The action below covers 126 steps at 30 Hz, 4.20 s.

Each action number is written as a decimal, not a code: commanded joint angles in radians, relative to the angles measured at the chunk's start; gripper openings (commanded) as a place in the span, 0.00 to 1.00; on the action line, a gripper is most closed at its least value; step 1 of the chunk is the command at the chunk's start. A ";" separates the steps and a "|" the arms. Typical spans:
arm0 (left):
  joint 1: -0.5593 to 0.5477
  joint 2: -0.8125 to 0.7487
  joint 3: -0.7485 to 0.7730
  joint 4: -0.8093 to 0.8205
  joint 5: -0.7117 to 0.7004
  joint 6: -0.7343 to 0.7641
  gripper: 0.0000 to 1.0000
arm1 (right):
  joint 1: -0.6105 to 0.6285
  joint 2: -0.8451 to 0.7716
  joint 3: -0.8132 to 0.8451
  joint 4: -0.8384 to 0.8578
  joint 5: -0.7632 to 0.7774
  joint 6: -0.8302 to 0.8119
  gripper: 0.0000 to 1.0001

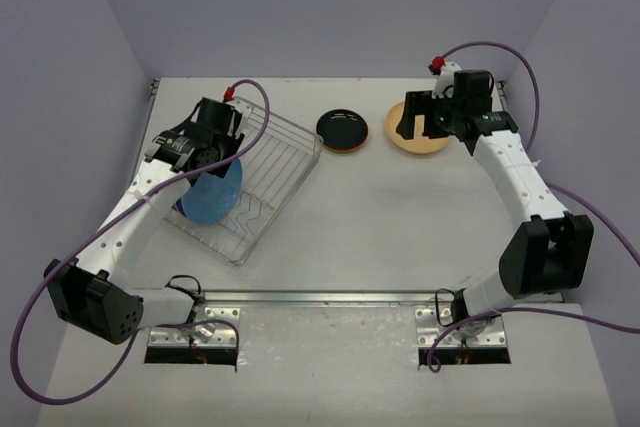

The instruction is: Unload the plates from the dish rack

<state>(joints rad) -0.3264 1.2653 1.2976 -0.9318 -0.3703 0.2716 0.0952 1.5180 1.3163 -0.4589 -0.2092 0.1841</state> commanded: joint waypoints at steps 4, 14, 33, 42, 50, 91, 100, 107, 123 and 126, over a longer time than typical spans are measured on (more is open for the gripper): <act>0.010 0.015 -0.036 0.052 -0.112 0.002 0.41 | 0.006 -0.047 -0.016 0.044 0.002 0.006 0.99; 0.092 0.035 -0.075 0.108 -0.084 0.050 0.40 | 0.006 -0.055 -0.034 0.048 -0.010 0.003 0.99; 0.096 0.021 -0.181 0.161 -0.032 0.077 0.37 | 0.006 -0.044 -0.029 0.046 -0.029 0.022 0.99; 0.095 0.008 -0.157 0.165 0.009 0.076 0.24 | 0.006 -0.055 -0.031 0.042 -0.036 0.020 0.99; 0.095 -0.030 -0.129 0.149 -0.051 0.086 0.03 | 0.007 -0.059 -0.033 0.045 -0.055 0.031 0.99; 0.092 -0.043 0.194 -0.059 0.912 -0.052 0.00 | 0.508 0.010 0.110 0.162 -0.223 0.045 0.82; 0.095 -0.040 0.173 -0.070 0.959 -0.041 0.19 | 0.529 0.014 0.072 0.183 -0.100 0.008 0.00; 0.126 -0.034 0.173 -0.033 0.835 -0.064 0.96 | 0.359 -0.004 0.022 0.184 -0.129 0.081 0.00; 0.201 -0.065 0.188 0.042 0.721 -0.098 1.00 | -0.223 0.510 0.323 0.100 -0.199 0.296 0.00; 0.205 -0.080 0.155 0.048 0.711 -0.094 1.00 | -0.257 0.581 0.391 0.097 -0.207 0.323 0.00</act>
<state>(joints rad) -0.1393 1.2346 1.4771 -0.9375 0.3595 0.1876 -0.1045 2.0604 1.5760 -0.3593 -0.3568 0.4150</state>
